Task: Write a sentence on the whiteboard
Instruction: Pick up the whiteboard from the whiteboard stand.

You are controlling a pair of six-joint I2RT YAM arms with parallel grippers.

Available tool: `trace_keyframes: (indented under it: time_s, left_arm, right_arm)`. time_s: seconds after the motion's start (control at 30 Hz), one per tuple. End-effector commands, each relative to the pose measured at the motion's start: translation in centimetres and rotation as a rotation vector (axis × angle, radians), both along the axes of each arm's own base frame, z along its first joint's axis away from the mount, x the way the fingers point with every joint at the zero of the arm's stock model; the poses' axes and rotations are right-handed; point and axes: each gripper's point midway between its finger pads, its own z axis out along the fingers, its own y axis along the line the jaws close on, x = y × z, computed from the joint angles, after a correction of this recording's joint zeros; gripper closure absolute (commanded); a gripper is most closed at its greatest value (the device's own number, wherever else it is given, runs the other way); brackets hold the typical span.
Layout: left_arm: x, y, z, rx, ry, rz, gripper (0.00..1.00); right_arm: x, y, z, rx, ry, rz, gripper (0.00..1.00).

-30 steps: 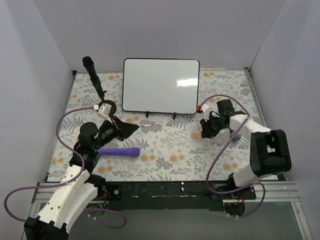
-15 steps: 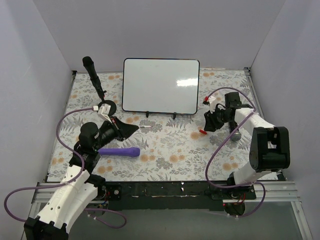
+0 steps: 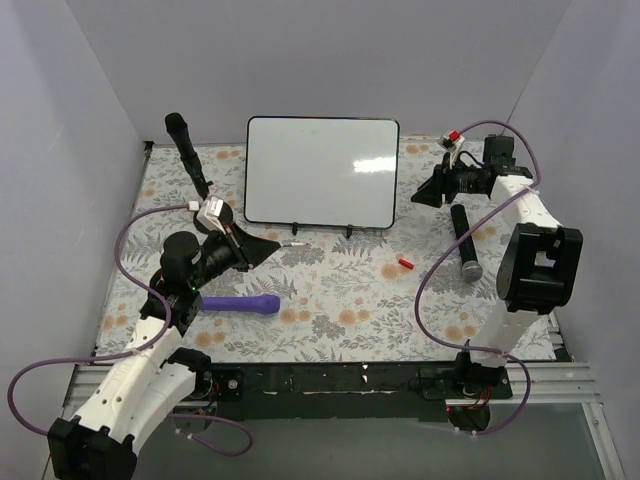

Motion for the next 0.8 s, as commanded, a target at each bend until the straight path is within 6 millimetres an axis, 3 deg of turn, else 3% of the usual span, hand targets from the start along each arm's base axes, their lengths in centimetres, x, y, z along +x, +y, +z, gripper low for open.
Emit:
trace_keyframes:
  time_s: [0.0,0.27,0.3,0.67,0.73,0.77]
  left_arm:
    - [0.1,0.2,2.8,-0.001,-0.059,0.006,1.0]
    - [0.9,0.5,3.1,0.027,-0.051,0.038,1.0]
    - [1.1,0.5,3.1,0.03,-0.048,0.038,1.0]
    - [2.8,-0.1,2.1,0.051,-0.018,0.032,1.0]
    - [3.0,-0.1,1.9,0.056,-0.012,0.032,1.0]
    - [3.1,-0.1,1.8,0.059,-0.009,0.033,1.0]
  right_arm:
    - [3.5,1.4,1.3,0.14,-0.069,0.04,0.42]
    - [8.7,2.2,0.3,0.269,0.068,-0.033,0.34]
    - [9.1,2.5,-0.7,0.282,0.106,-0.033,0.34]
    - [11.2,6.3,-1.2,0.436,0.204,0.03,0.34]
    - [11.4,6.8,-0.3,0.481,0.213,0.045,0.34]
    - [11.5,6.9,-1.0,0.498,0.239,0.047,0.34]
